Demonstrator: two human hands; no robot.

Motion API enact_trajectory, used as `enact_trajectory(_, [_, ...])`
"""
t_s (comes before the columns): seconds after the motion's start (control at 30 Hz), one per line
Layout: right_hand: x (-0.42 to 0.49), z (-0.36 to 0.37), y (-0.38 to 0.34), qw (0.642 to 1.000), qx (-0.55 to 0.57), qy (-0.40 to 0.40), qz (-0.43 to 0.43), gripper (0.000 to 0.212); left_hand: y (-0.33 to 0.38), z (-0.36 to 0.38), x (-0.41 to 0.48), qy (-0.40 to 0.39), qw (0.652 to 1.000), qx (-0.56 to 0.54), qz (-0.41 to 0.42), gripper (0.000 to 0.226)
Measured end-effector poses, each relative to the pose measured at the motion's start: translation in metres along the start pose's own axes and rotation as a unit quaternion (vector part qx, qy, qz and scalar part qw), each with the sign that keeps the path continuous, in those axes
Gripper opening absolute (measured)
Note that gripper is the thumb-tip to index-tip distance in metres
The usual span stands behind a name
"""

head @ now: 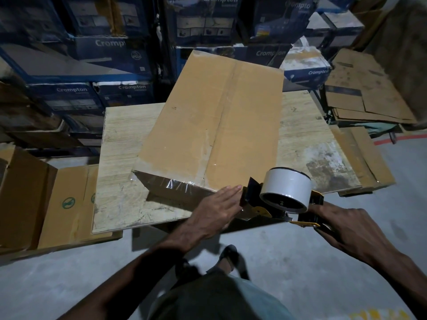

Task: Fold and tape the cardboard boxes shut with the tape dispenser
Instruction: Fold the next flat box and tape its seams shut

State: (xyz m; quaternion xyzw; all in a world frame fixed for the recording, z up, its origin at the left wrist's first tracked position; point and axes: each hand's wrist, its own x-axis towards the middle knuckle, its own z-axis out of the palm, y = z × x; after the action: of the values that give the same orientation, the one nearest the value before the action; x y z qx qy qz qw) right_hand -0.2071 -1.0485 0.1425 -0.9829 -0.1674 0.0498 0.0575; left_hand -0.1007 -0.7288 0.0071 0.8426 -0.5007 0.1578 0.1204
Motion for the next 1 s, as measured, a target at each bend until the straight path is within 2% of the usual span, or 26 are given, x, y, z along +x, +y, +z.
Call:
enact_trajectory(0.07, [0.000, -0.001, -0.001, 1.000, -0.005, -0.004, -0.003, 0.084, 0.017, 0.001, 0.010, -0.023, 0.999, -0.032, -0.028, 0.032])
enact_trajectory(0.13, [-0.003, -0.001, -0.001, 1.000, -0.007, -0.007, -0.001, 0.082, 0.019, 0.002, 0.013, -0.025, 0.997, -0.054, -0.041, 0.038])
enact_trajectory(0.27, [-0.002, -0.003, 0.001, 1.000, -0.017, -0.006, -0.006, 0.081, 0.009, 0.007, 0.007, -0.020, 0.999, -0.028, -0.033, 0.040])
enact_trajectory(0.33, [-0.004, -0.009, 0.004, 0.999, -0.033, -0.001, -0.011, 0.083, 0.009, 0.006, 0.007, -0.006, 1.000, -0.020, -0.023, 0.049])
enact_trajectory(0.43, [-0.025, -0.022, 0.021, 0.999, -0.051, -0.002, 0.001, 0.091, 0.009, 0.003, 0.010, 0.029, 0.999, -0.019, -0.020, 0.061])
enact_trajectory(0.57, [-0.059, -0.030, 0.042, 0.998, -0.038, -0.009, 0.041, 0.102, 0.013, 0.003, 0.013, 0.045, 0.998, -0.024, -0.020, 0.055])
enact_trajectory(0.63, [-0.066, -0.024, 0.044, 0.998, -0.051, -0.003, 0.042, 0.091, 0.013, 0.004, 0.013, 0.047, 0.998, -0.035, -0.021, 0.057])
enact_trajectory(0.77, [-0.066, 0.007, 0.045, 0.997, -0.072, 0.026, 0.004, 0.047, 0.012, 0.007, 0.012, 0.055, 0.997, -0.045, -0.018, 0.061])
enact_trajectory(0.8, [-0.065, 0.017, 0.046, 0.997, -0.068, 0.028, 0.000, 0.043, 0.012, 0.007, 0.012, 0.052, 0.998, -0.043, -0.017, 0.061])
enact_trajectory(0.93, [-0.061, 0.057, 0.051, 0.997, -0.058, 0.054, -0.006, 0.039, 0.012, 0.009, 0.011, 0.037, 0.998, -0.043, -0.014, 0.062])
enact_trajectory(1.0, [-0.062, 0.078, 0.056, 0.999, -0.019, 0.038, 0.025, 0.059, 0.012, 0.011, 0.010, 0.031, 0.998, -0.048, -0.019, 0.060])
